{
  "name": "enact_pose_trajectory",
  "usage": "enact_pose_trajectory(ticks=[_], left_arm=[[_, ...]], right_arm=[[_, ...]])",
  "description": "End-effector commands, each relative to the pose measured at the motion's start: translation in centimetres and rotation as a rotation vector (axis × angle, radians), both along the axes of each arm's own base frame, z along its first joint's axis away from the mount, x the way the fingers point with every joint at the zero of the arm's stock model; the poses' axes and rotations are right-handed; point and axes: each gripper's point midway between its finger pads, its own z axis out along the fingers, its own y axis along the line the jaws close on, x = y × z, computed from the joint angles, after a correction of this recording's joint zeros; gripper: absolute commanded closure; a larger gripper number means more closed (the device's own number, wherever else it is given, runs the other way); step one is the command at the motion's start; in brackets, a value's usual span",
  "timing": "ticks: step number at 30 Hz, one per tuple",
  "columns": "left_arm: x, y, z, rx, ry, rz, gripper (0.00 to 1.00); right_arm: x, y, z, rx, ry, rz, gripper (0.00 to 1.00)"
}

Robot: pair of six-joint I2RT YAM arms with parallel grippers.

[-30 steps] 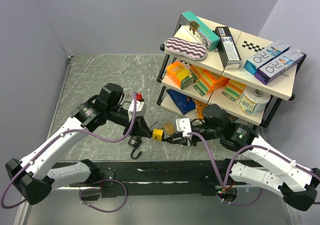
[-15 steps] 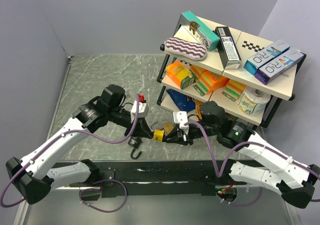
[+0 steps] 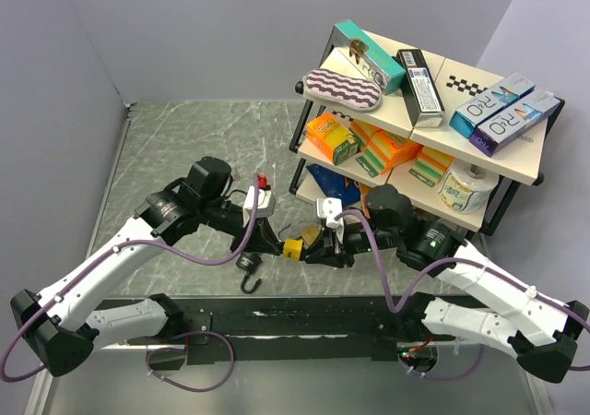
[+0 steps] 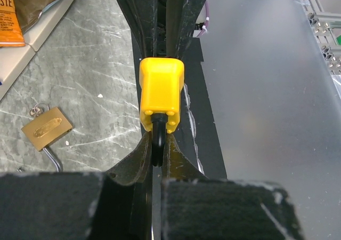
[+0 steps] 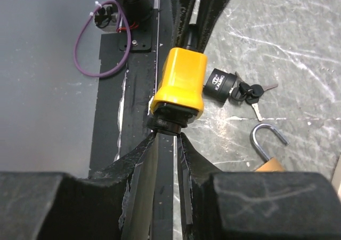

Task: Lock with the key
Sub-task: Adjust the lock.

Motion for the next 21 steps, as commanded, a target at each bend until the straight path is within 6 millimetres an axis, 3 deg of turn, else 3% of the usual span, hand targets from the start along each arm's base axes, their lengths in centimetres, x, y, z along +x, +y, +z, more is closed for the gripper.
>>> enact_pose_trajectory(ticks=[1,9,21], left_arm=[[0.0,-0.7,2.2,-0.071,-0.097,-0.030,0.99],[-0.7,-0.9,1.7,-0.052,-0.126,-0.067,0.99],[-1.1,-2.0,0.2,0.027,-0.071,-0.108,0.99]], right_arm=[[0.8,1.0,4.1,0.115,0.011,-0.025,0.71],[1.8,0.9,4.4,0.130,0.116,-0.059,0.71],[-0.5,1.5,5.2,0.137,0.095,0.128,0.76]])
